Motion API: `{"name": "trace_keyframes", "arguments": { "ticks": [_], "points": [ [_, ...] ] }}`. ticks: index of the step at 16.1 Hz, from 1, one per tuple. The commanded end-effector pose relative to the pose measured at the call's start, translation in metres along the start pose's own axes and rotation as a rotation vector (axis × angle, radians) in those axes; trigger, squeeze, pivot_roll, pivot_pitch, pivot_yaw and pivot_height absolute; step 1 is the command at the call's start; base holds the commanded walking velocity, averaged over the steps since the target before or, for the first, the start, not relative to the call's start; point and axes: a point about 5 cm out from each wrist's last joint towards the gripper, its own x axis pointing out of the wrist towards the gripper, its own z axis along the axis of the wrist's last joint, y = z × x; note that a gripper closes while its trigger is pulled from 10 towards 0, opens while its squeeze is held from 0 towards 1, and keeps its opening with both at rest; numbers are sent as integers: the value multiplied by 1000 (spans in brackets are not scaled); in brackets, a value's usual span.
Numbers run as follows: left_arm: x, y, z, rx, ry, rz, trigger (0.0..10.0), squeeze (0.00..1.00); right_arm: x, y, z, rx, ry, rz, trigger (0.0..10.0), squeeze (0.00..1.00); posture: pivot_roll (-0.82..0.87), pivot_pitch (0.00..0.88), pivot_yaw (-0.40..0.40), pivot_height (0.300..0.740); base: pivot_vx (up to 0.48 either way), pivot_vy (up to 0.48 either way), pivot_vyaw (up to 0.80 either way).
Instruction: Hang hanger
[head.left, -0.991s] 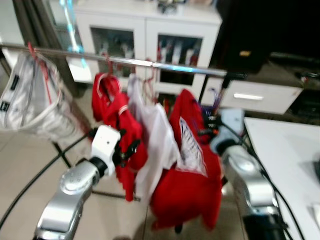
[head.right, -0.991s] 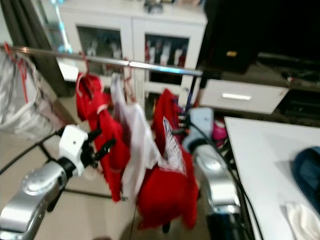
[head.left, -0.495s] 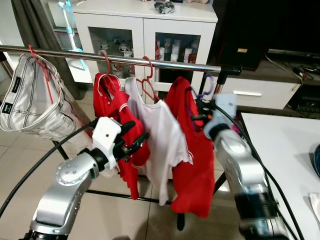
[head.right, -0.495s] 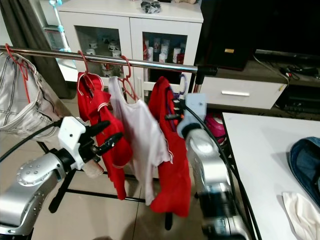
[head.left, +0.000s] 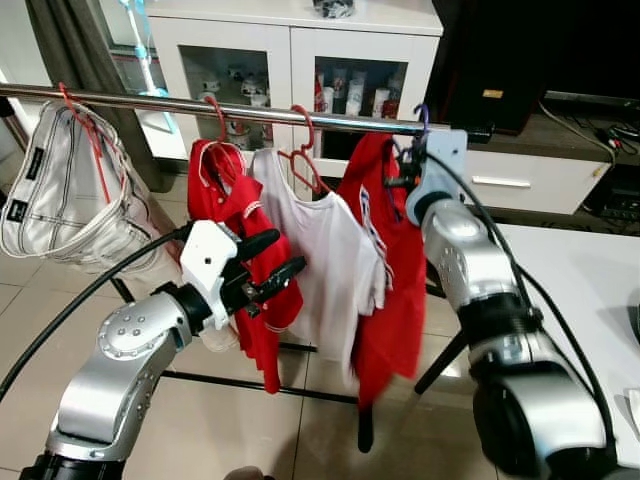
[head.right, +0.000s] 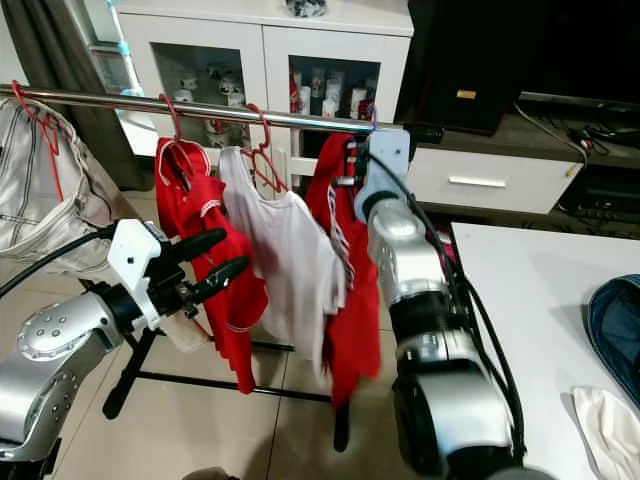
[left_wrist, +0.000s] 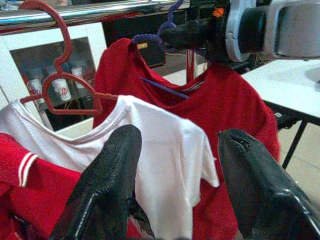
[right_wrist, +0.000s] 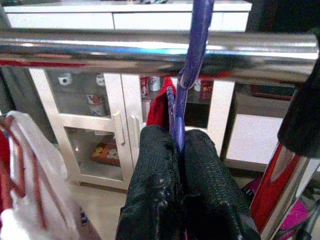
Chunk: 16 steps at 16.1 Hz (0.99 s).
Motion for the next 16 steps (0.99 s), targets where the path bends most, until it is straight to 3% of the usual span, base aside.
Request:
{"name": "trace_keyframes", "arguments": {
  "ticks": [1,3,5,9,14,15,16],
  "points": [
    [1,0,7,15,-17,-4,10000,0,4,-3,10,17,-35,-17,10000,0,83,0,-26,740,0,0,0],
    [1,0,7,19,-13,-4,10000,0,10,3,7,1,11,4,10000,0,91,0,-33,740,0,0,0],
    [1,1,7,24,-13,-5,10000,0,14,6,-6,-24,124,11,10000,0,96,0,-36,740,0,0,0],
    [3,1,9,28,-19,-26,10000,0,13,2,-27,-4,263,-17,10000,0,99,0,-34,740,0,0,0],
    [10,8,24,30,-123,1,10000,0,13,-7,-31,16,254,-34,10000,0,80,0,-14,740,0,0,0],
    [12,9,25,24,-126,-4,10000,0,12,-8,-31,29,240,-26,10000,333,75,0,-10,740,0,0,0],
    [13,9,24,19,-124,-9,10000,0,12,-9,-30,36,221,-18,10000,1000,70,0,-5,740,0,0,0]
  ]
}}
